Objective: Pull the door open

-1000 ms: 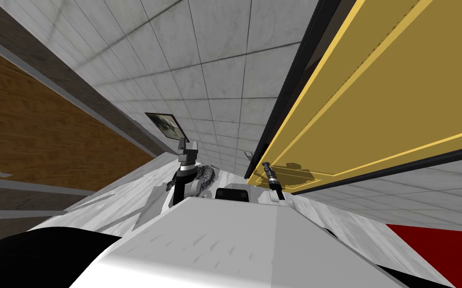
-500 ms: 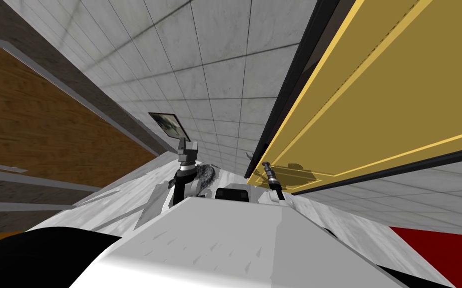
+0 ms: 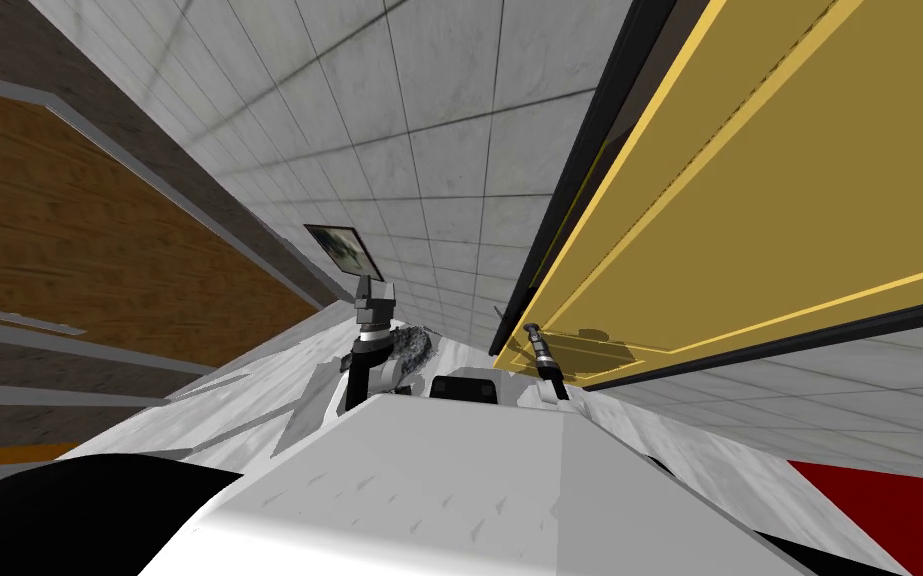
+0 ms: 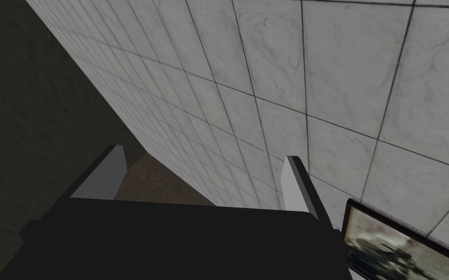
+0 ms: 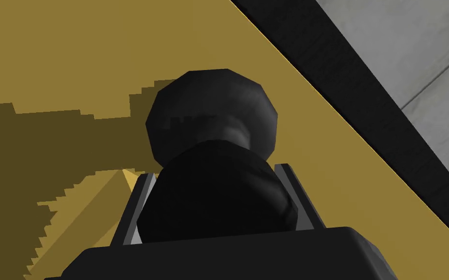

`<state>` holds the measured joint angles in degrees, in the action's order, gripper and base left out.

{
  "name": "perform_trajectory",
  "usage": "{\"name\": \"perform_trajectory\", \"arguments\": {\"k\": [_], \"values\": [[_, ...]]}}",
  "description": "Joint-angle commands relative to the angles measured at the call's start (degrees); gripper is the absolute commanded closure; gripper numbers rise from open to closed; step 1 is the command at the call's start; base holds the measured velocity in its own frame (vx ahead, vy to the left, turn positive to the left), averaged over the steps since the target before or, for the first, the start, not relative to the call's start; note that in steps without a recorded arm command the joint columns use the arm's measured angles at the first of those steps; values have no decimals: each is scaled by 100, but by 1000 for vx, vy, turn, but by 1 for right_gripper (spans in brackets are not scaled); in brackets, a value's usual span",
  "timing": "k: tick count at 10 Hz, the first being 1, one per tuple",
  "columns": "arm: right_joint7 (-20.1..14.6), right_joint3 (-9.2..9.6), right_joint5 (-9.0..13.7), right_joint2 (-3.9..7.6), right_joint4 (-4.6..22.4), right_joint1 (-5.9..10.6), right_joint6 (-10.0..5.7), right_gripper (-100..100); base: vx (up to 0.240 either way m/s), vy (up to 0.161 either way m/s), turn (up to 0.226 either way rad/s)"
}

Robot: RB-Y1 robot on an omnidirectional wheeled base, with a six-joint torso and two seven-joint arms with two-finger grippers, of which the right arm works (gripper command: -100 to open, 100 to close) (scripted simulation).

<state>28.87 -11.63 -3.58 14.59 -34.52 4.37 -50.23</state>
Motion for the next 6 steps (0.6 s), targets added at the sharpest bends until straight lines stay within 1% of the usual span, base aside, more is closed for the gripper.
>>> {"name": "perform_trajectory", "arguments": {"k": [1, 2, 3, 4, 5, 6], "values": [[-286, 66, 66, -32, 109, 51, -65, 100, -37, -8, 38], [-429, 106, 136, -26, 106, 52, -61, 100, -58, -17, 66], [-529, 106, 136, -26, 106, 52, -61, 100, -40, -15, 27], [-724, 145, 207, -19, 104, 54, -57, 100, -30, -16, 34], [-766, 145, 207, -19, 104, 54, -57, 100, -23, -15, 28], [-979, 184, 278, -13, 101, 55, -53, 100, -33, -15, 48]]}}
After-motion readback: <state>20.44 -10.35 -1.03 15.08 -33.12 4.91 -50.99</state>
